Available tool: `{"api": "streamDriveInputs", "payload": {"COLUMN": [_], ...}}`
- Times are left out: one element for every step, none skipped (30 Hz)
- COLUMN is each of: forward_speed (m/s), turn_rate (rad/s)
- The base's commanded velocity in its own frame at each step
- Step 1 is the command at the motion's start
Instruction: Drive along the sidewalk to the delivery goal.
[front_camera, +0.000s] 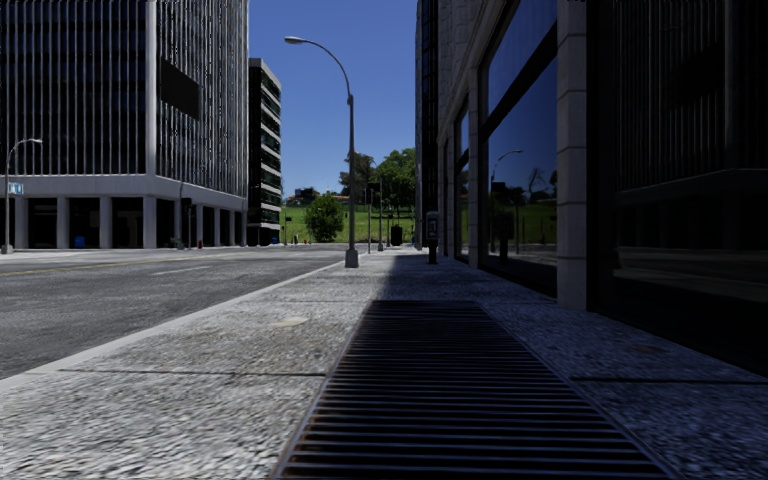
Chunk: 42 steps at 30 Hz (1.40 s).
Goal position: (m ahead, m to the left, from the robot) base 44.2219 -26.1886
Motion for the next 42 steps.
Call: {"api": "streamDriveInputs", "payload": {"forward_speed": [1.9,1.9,1.9,1.9,1.9,1.9,1.9,1.9,1.9,1.9,1.9,1.9,1.9,1.9,1.9,1.9,1.9,1.9,1.9,1.9,1.9,1.9,1.9,1.9,1.9,1.9,1.9,1.9,1.9,1.9,1.9,1.9,1.9,1.9,1.9,1.9,1.9,1.9,1.9,1.92,1.93,1.93], "turn_rate": [0.0,0.0,0.0,0.0,0.0,0.0,0.0,0.0,0.0,0.0,0.0,0.0,0.0,0.0,-0.27,-0.5,-0.5,-0.56,0.0,0.0,0.0,0.0,0.0,0.0,0.0,0.0,0.0,0.0,0.0,0.0,0.0,0.0,0.0,0.0,0.0,0.0,0.0,0.0,0.0,0.0,0.0,0.0]}}
